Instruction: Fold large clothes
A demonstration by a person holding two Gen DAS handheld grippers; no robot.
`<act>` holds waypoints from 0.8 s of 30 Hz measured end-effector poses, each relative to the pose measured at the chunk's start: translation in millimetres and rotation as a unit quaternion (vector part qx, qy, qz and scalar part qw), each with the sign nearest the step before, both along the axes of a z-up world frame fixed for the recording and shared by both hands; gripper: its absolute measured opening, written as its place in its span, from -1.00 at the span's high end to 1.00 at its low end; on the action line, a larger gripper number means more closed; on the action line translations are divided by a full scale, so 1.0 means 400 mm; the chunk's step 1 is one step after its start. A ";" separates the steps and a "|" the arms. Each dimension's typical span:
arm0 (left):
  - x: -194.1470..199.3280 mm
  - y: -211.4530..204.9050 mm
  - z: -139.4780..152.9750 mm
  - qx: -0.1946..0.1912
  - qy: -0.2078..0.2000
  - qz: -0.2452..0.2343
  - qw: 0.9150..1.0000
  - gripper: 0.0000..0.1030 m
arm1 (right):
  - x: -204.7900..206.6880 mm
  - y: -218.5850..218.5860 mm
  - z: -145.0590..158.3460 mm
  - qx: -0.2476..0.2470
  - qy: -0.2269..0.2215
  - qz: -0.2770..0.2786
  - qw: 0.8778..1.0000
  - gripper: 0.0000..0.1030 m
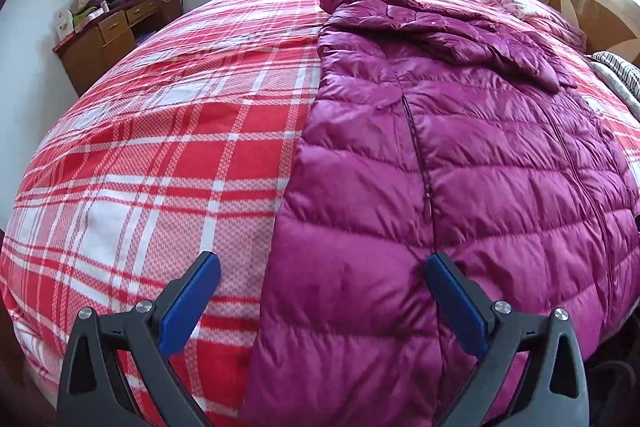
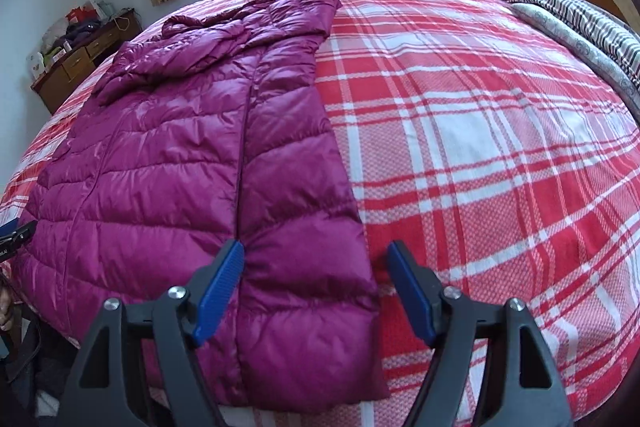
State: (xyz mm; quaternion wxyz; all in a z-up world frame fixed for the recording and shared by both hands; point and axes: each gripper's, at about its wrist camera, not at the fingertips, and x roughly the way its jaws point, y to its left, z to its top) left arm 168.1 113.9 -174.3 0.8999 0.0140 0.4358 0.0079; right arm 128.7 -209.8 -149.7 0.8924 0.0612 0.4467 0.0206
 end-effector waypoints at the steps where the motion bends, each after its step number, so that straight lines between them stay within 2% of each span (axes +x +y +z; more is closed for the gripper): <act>1: -0.004 0.000 -0.001 -0.004 0.001 -0.005 1.000 -0.98 | -0.009 0.002 -0.002 -0.004 0.003 0.003 1.000 -0.35; 2: -0.008 -0.001 -0.001 -0.007 0.002 -0.009 1.000 -0.98 | -0.017 0.006 -0.003 -0.010 0.002 0.007 1.000 -0.26; 3: -0.012 -0.004 0.000 -0.007 0.002 -0.011 1.000 -0.95 | -0.023 0.009 0.000 -0.012 0.001 0.012 1.000 0.04; 4: -0.014 -0.009 0.003 -0.010 0.003 -0.019 1.000 -0.87 | -0.024 0.010 0.002 -0.009 0.003 0.017 1.000 0.51; 6: -0.022 -0.024 0.013 -0.013 0.001 -0.038 0.999 -0.16 | -0.021 0.008 0.011 0.012 0.006 0.022 1.000 0.75; 7: -0.025 -0.032 0.018 -0.015 0.002 -0.050 0.999 0.02 | -0.023 0.009 0.015 0.017 0.004 0.022 1.000 0.79; 9: -0.028 -0.035 0.024 -0.032 0.012 -0.067 0.997 0.67 | -0.029 0.009 0.028 0.022 -0.006 0.022 0.999 0.81; 12: -0.034 -0.029 0.047 -0.050 0.009 -0.073 0.996 0.81 | -0.045 0.001 0.059 0.040 -0.027 0.019 0.999 0.83; 18: -0.077 -0.013 0.149 -0.068 -0.048 -0.090 0.992 0.85 | -0.080 -0.001 0.162 0.060 -0.085 0.022 0.994 0.85; 24: -0.116 0.013 0.237 -0.092 -0.087 -0.105 0.986 0.87 | -0.113 -0.007 0.254 0.078 -0.128 0.028 0.988 0.86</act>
